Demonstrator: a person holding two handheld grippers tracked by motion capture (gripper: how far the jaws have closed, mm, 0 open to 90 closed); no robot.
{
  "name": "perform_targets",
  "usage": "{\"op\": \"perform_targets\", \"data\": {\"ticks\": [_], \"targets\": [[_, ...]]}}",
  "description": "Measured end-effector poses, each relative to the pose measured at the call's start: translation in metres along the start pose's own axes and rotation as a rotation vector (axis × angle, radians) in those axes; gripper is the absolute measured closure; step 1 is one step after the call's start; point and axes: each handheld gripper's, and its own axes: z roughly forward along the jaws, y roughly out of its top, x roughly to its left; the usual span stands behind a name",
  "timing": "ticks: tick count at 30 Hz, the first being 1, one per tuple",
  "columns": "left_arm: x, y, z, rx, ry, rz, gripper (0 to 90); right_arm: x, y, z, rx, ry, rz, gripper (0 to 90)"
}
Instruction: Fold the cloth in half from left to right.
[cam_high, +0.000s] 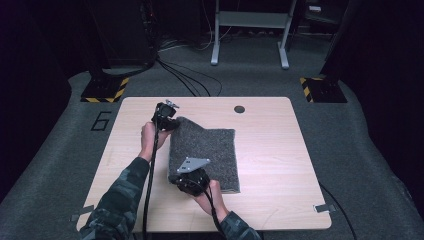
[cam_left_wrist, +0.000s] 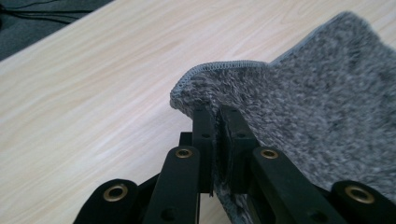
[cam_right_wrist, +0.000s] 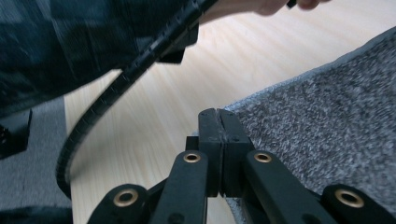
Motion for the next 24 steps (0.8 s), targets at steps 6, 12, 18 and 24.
{"op": "perform_targets", "data": {"ticks": [6,12,18,24], "targets": [[-0.005,0.018,-0.016,-0.009,0.003,0.015,84.6,0.003,0.005,-0.011,-0.044,-0.02,0.003,90.0],[-0.026,0.034,-0.007,-0.009,-0.017,0.053,84.5,-0.002,-0.009,-0.024,-0.038,-0.058,0.009,89.9],[-0.042,0.044,0.016,0.036,-0.04,0.065,84.3,-0.012,-0.025,-0.039,-0.016,-0.101,0.035,89.8],[-0.053,0.048,0.037,0.061,-0.062,0.068,84.2,-0.023,-0.038,-0.05,0.003,-0.128,0.07,89.8]]}}
